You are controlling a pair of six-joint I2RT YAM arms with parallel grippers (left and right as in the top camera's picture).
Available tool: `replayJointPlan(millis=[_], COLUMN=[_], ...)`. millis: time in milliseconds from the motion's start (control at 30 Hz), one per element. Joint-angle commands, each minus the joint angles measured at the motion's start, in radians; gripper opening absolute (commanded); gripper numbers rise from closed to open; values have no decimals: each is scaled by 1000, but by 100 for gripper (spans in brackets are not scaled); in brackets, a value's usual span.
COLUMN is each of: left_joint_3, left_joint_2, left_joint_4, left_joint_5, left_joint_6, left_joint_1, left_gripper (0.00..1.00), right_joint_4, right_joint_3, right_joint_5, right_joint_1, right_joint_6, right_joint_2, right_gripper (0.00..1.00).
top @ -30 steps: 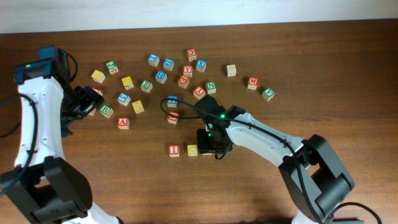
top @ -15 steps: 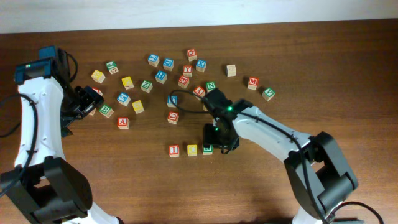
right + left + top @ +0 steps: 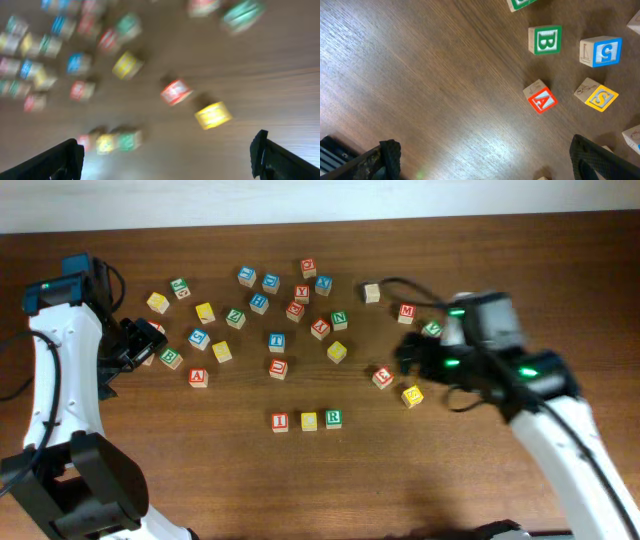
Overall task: Spell out ICRA
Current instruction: 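Retract the right arm to the right side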
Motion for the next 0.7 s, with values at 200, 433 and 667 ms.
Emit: replayJointPlan(millis=[200,433,667], left_joint_3=[5,4,5], left_joint_2=[-18,-18,-18], left_joint_4=[-2,-2,-11], left_joint_5=[-8,-8,224], left_joint_6=[-11,-11,1], left_joint_1=[4,4,4], left_gripper=[99,99,99], right_joint_4=[-74,-89,-89], right_joint_3=[17,17,17], right_joint_5=[119,119,119], right_joint_1=[-462,-619,-619], right_joint_6=[-117,-117,-117], right_joint_2=[2,14,13], right_gripper=[98,98,98])
